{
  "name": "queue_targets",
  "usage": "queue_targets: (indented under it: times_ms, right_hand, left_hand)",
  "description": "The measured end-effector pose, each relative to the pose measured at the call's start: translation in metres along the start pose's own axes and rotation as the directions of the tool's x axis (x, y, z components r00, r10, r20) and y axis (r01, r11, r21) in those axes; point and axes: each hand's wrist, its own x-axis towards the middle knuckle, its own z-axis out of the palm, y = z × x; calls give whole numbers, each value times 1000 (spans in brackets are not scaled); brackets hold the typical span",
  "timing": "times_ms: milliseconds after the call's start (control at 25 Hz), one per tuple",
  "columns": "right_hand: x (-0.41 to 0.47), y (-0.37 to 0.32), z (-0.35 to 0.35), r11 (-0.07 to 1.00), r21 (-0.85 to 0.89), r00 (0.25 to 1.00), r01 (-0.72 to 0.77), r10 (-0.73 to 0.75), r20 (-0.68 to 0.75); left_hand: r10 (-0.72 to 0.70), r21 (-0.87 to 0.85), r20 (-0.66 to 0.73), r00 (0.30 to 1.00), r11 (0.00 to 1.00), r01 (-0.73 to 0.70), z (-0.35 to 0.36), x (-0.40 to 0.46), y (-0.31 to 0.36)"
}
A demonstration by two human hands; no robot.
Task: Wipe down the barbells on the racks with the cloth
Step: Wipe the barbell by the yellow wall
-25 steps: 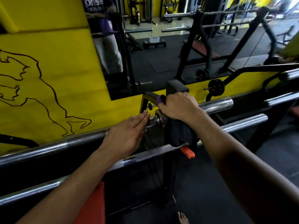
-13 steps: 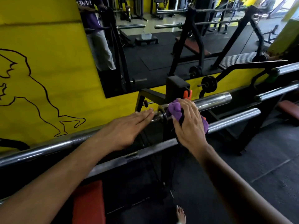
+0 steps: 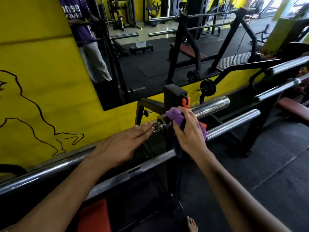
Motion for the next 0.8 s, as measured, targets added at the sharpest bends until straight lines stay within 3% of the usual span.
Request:
queue_targets:
  times_ms: [80, 160, 200, 240, 280, 320, 400, 480, 560, 640, 680, 800]
  right_hand:
    - [-39, -3, 13, 926, 376, 991, -21, 70, -116]
    - [-79, -19, 28, 733, 654, 908, -189, 384, -168]
    - [-89, -26, 34, 550, 778, 775, -303, 617, -135]
    - [-90, -26, 36, 300, 875, 584, -381, 811, -23]
    - [-83, -23, 35, 58, 917, 421, -394, 899, 124]
    - [-73, -19, 31, -113, 925, 354, -362, 902, 248]
    - [-46, -21, 25, -255, 939, 347, -230, 880, 324]
    - [-29, -27, 31, -258, 942, 356, -215, 877, 322]
    - [-26, -31, 45, -246, 927, 417, -282, 839, 350]
    - [-33, -33, 51, -168, 909, 496, -382, 792, 355]
    - [-40, -30, 50, -79, 895, 540, -439, 773, 333]
    - [-52, -22, 28, 395, 784, 689, -478, 722, 57]
  left_hand:
    - [6, -12, -26, 1000, 1000, -7, 1, 0, 1]
    - [25, -23, -89, 996, 999, -27, 2, -1, 2]
    - [21, -11, -117, 993, 1000, -23, 1, -1, 3]
    - [21, -4, -131, 991, 1000, -21, 0, 0, 4]
    - [19, -1, -120, 993, 1000, -20, -1, 0, 4]
    - [17, -27, -82, 996, 999, -19, -3, 0, 5]
    - [14, -43, -70, 997, 999, -17, -4, 0, 5]
    - [11, -60, -75, 997, 998, -16, -2, 1, 4]
    - [0, -75, -67, 998, 997, -5, 1, 1, 3]
    - [-14, -73, -53, 999, 997, 10, 1, 1, 2]
    - [-14, -72, -48, 999, 997, 10, 1, 1, 2]
    - [-12, -74, -54, 998, 997, 8, -1, 0, 4]
